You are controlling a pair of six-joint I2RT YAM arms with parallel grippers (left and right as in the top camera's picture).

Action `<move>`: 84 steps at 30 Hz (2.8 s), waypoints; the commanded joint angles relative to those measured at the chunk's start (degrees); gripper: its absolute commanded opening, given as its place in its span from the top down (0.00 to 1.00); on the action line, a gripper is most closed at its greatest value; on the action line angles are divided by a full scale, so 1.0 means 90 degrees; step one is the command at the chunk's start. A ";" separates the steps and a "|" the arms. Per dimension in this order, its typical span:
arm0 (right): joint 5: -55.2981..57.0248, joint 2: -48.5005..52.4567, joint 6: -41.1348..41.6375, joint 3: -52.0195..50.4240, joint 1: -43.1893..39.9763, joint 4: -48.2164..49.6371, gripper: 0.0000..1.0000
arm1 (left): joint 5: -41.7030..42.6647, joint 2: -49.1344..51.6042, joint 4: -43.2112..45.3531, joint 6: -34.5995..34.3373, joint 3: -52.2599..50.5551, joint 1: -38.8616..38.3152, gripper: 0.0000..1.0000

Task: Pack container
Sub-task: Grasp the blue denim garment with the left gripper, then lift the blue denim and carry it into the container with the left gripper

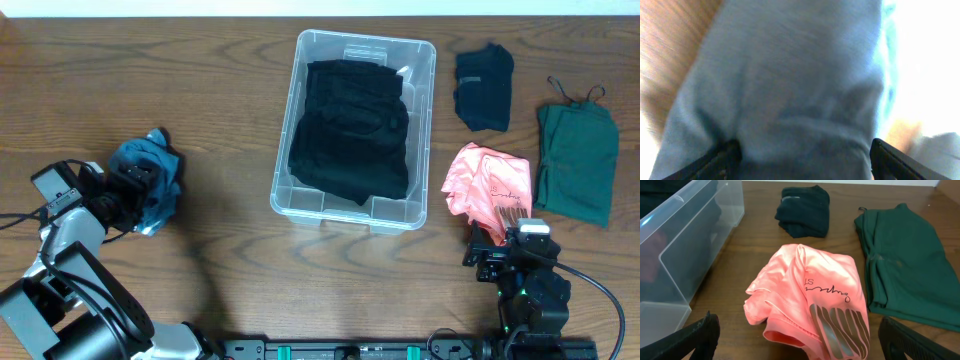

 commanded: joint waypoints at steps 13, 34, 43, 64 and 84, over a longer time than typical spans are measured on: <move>-0.0002 -0.0027 0.0085 -0.0012 -0.0066 -0.0010 0.01 | 0.2268 -0.1715 0.0000 -0.0631 0.0053 -0.0007 0.16; 0.0000 -0.0027 0.0085 -0.0012 -0.0066 -0.0010 0.01 | -0.2322 -0.1105 -0.1037 0.1171 0.0053 0.0374 0.16; 0.0000 -0.0027 0.0085 -0.0012 -0.0066 -0.0010 0.01 | -0.1207 0.0318 -0.0083 0.1326 0.0053 0.0374 0.16; 0.0000 -0.0027 0.0085 -0.0012 -0.0066 -0.0010 0.01 | 0.0262 0.1013 0.0969 0.1224 0.0051 0.0367 0.15; 0.0000 -0.0027 0.0085 -0.0012 -0.0066 -0.0010 0.01 | 0.2504 0.0872 0.1411 0.0889 0.0053 0.0367 0.94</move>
